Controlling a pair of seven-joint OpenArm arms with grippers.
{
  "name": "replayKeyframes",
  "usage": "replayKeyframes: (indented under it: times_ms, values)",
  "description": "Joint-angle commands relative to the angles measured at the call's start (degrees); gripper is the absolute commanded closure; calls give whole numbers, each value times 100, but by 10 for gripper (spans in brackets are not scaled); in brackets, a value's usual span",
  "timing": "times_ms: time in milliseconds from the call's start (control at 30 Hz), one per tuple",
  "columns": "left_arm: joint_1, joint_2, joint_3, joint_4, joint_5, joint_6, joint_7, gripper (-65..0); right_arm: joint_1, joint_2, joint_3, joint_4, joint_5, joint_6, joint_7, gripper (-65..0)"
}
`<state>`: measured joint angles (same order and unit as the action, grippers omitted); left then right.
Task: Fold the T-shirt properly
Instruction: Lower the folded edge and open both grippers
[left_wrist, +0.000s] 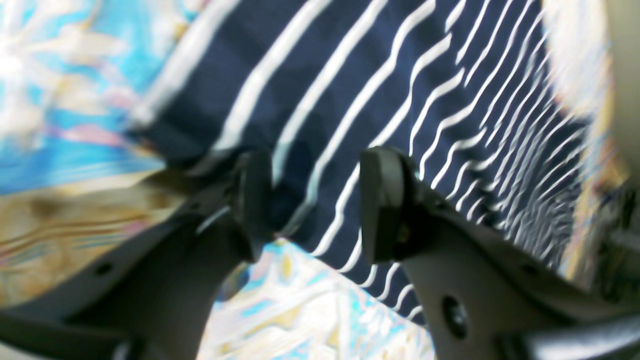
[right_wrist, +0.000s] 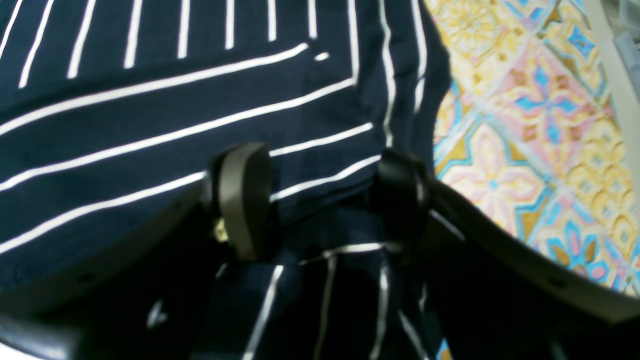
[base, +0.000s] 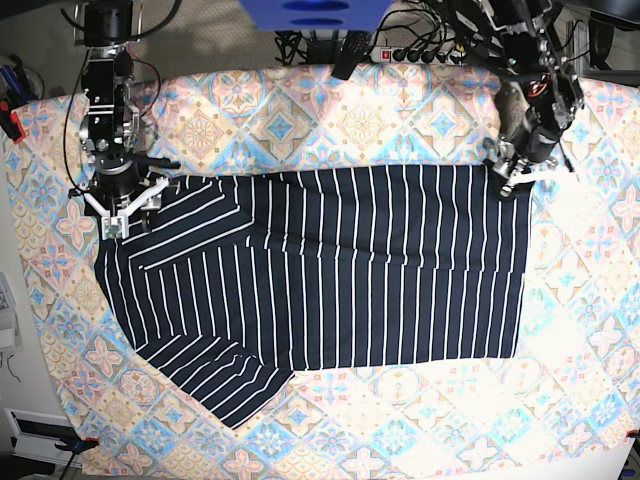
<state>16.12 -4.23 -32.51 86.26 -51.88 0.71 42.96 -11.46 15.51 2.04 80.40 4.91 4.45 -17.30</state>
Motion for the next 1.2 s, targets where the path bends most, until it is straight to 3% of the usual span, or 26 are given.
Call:
replayKeyframes:
  times_ms: [0, 267, 667, 767, 900, 1033, 1167]
  values:
    - [19, 5, -59, 91, -170, -58, -19, -286, 26, 71, 37, 123, 6, -18, 143, -337]
    - [283, 23, -296, -103, -496, -58, -54, -286, 17, 62, 11, 123, 6, -18, 143, -337]
    - [-447, 23, -270, -982, -452, -58, -37, -284, -221, 71, 55, 290, 6, -18, 143, -337]
    - [-491, 23, -252, -1017, -452, -75, -19, -206, -379, 71, 292, 395, 6, -18, 143, -337]
    - [-491, 23, -243, -1008, -452, -75, -19, 0, -502, 62, 574, 395, 68, -10, 134, -337]
    - [-491, 23, -243, -1008, -452, -75, -19, 0, -651, 62, 793, 395, 903, -1, -59, -339]
    - [-491, 14, -243, -1017, -443, -75, -19, 0, -651, 89, 969, 439, 2257, -1, -666, -341]
